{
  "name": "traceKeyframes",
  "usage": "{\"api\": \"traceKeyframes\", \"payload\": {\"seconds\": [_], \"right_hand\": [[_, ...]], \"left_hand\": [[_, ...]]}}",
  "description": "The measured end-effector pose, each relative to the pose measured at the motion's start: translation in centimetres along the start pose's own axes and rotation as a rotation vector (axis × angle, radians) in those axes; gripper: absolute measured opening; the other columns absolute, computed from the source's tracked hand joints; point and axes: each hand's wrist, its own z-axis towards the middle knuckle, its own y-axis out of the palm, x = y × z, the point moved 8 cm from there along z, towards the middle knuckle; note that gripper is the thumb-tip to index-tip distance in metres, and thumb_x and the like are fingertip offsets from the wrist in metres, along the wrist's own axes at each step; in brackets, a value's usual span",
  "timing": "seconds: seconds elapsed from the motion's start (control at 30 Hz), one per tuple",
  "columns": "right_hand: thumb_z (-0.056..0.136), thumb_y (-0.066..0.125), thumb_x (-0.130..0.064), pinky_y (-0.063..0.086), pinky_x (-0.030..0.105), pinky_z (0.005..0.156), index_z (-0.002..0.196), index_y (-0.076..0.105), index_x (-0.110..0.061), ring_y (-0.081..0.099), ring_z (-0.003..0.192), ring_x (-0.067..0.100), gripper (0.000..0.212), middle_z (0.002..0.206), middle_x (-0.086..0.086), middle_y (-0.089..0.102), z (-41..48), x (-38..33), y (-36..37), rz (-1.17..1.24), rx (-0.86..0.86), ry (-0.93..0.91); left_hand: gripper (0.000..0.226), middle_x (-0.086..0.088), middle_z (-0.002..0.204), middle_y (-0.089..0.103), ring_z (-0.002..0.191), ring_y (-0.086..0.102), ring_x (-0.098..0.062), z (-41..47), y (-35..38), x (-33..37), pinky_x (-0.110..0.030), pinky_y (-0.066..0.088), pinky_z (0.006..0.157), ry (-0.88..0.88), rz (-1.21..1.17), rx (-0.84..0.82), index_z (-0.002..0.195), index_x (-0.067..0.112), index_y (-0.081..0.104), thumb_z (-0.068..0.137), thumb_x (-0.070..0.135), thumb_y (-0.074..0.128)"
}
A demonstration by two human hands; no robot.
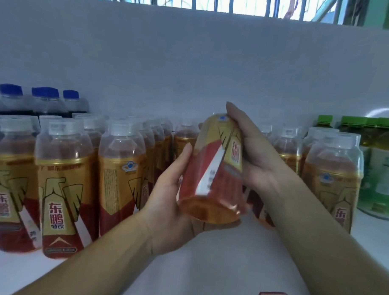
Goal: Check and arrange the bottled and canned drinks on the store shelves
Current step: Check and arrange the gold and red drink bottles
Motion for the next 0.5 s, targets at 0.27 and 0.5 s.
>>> {"api": "traceKeyframes", "payload": {"seconds": [0.27,0.5], "right_hand": [[0.083,0.068,-0.025,0.059,0.035,0.087,0.115,0.067,-0.017,0.071,0.109,0.019,0.033,0.114,0.0,0.075,-2.8,-4.1,2.2,-0.502,-0.008,-0.533],[0.072,0.087,-0.031,0.056,0.021,0.083,0.118,0.056,-0.03,0.068,0.108,0.011,0.056,0.111,-0.005,0.07,-4.6,-3.8,4.5,-0.928,-0.095,-0.816]], "left_hand": [[0.075,0.011,0.108,0.073,0.101,0.069,-0.004,0.7,-1.6,0.6,-0.026,0.057,0.088,0.258,0.641,0.231,0.125,0.043,0.05,0.065,0.026,0.091],[0.081,0.014,0.109,0.069,0.106,0.065,-0.001,0.0,-3.0,2.8,-0.019,0.057,0.086,0.493,0.594,0.312,0.13,0.038,0.044,0.073,-0.006,0.081]]}}
